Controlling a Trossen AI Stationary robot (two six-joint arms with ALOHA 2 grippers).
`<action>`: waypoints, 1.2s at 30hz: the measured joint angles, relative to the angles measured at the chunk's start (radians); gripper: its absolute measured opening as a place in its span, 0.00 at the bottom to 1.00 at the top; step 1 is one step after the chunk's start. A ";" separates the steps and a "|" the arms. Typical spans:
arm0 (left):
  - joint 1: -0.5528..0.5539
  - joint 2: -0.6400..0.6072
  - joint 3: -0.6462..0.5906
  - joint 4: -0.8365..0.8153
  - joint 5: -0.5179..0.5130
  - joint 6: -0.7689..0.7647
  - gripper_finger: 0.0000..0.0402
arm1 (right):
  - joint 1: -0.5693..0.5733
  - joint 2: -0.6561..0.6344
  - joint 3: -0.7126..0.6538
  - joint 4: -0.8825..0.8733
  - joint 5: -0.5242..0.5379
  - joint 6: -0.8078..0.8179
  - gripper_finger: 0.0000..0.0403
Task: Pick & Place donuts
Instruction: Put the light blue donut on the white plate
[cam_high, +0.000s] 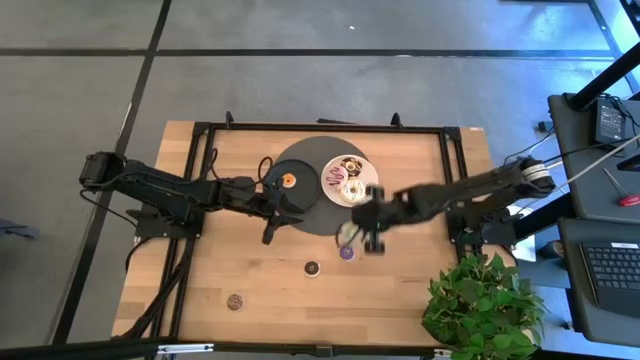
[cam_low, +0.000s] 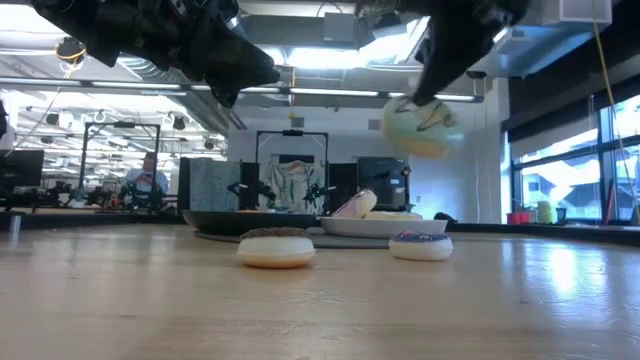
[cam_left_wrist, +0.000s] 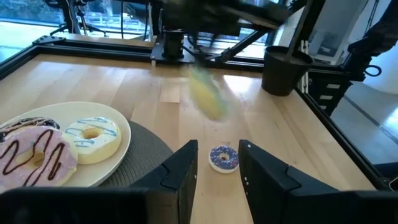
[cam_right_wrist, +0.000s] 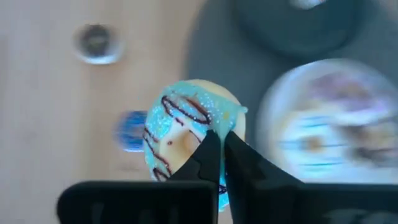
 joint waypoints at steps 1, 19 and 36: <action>0.000 0.000 0.000 -0.002 0.000 0.000 0.28 | -0.025 -0.017 0.000 -0.009 0.026 -0.067 0.03; 0.000 0.000 0.000 -0.024 -0.002 0.123 0.28 | -0.345 0.114 -0.001 -0.095 0.197 -1.030 0.03; 0.000 0.000 0.000 -0.024 -0.087 0.142 0.28 | -0.357 0.215 -0.001 -0.059 0.264 -1.420 0.03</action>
